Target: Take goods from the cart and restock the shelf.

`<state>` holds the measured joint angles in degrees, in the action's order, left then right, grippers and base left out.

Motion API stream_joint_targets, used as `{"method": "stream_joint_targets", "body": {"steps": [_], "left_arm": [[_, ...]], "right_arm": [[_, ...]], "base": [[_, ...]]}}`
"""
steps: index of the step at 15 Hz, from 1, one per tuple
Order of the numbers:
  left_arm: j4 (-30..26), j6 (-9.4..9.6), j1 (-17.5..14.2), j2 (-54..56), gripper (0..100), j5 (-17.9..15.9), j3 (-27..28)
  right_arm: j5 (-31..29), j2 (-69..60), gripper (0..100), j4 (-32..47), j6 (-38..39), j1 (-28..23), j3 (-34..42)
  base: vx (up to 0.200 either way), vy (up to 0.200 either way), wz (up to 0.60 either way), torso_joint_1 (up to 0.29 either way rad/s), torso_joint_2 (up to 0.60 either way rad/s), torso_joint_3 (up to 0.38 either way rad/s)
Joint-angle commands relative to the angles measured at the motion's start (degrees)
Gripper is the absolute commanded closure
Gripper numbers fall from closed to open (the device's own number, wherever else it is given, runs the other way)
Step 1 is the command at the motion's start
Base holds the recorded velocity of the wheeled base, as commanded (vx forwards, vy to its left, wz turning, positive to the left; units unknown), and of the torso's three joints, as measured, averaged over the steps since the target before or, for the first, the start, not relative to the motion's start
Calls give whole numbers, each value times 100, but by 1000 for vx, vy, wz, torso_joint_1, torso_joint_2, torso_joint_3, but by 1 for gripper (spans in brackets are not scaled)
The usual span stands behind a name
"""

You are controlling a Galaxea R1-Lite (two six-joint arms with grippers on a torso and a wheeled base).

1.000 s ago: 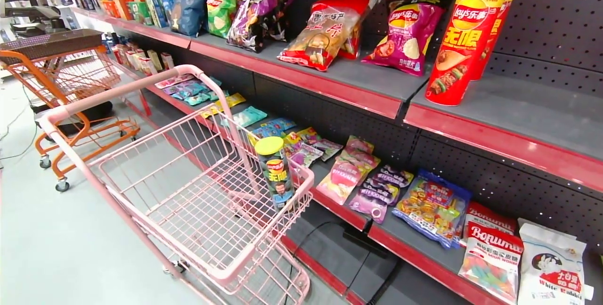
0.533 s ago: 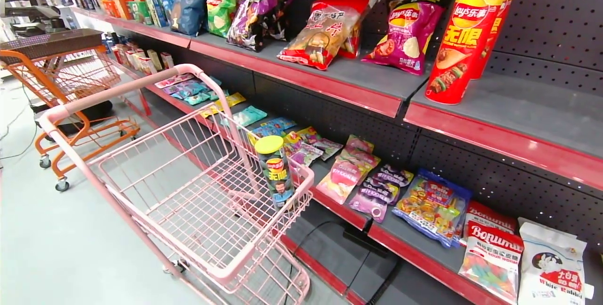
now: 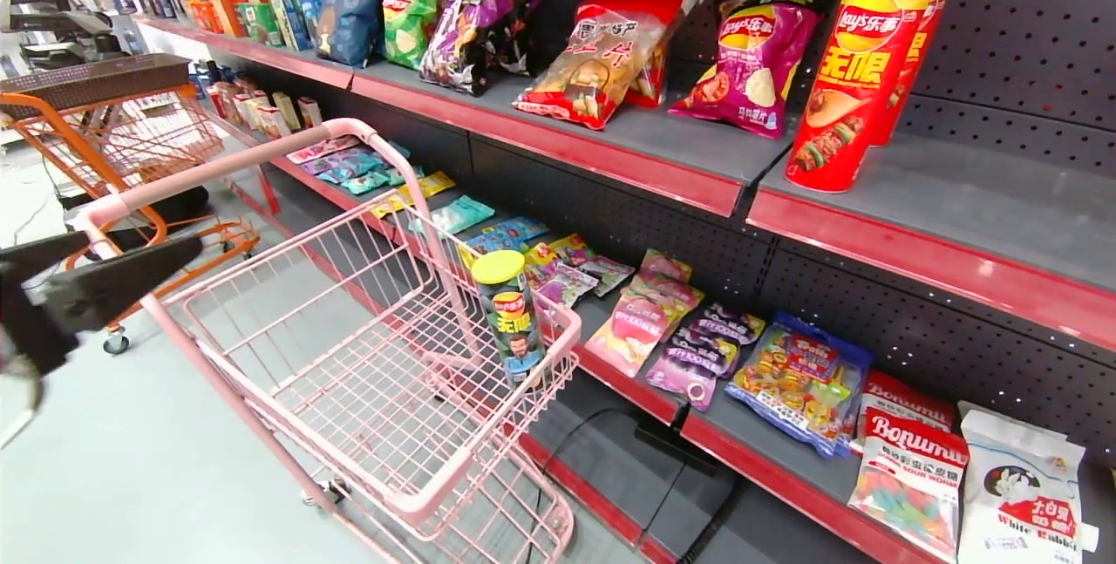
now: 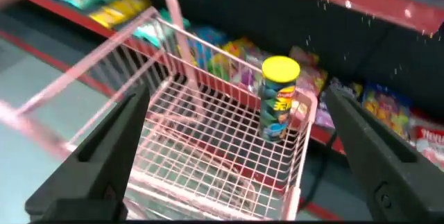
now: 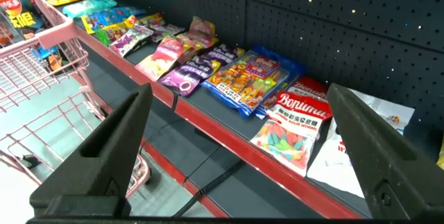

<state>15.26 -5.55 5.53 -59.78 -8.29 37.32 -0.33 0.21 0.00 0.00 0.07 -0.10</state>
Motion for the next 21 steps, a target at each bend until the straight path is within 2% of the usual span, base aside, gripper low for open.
{"method": "stream_joint_targets", "body": {"steps": [1, 3, 4, 7, 11, 13, 18, 21], "left_arm": [[1392, 159, 132, -3171, 0, -648, 434], [2139, 168, 475, -3918, 0, -973, 426], [2359, 168, 615, -4279, 0, -1026, 443], [2903, 221, 774, -5052, 0, -1017, 338], [3791, 256, 1108, -6019, 0, -1034, 540], [4345, 414, 1134, -6458, 0, -1034, 707], [4327, 414, 1143, -6836, 0, -1096, 1428], [4318, 432, 1310, -7109, 0, -1096, 1744]], "right_arm": [[7, -3, 0, 0, 0, 1, 1], [-2, -3, 0, 0, 0, 1, 1], [7, -3, 0, 0, -9, 1, 1], [7, -3, 0, 0, -9, 1, 1], [7, -3, 0, 0, -9, 1, 1], [7, -3, 0, 0, -9, 1, 1], [7, -3, 0, 0, -18, 1, 1], [15, -3, 0, 0, -18, 1, 1]], "base": [[0, 0, 0, 0, 0, 0], [0, 0, 0, 0, 0, 0], [0, 0, 0, 0, 0, 0], [0, 0, 0, 0, 0, 0], [0, 0, 0, 0, 0, 0], [0, 0, 0, 0, 0, 0], [0, 0, 0, 0, 0, 0], [0, 0, 0, 0, 0, 0]]}}
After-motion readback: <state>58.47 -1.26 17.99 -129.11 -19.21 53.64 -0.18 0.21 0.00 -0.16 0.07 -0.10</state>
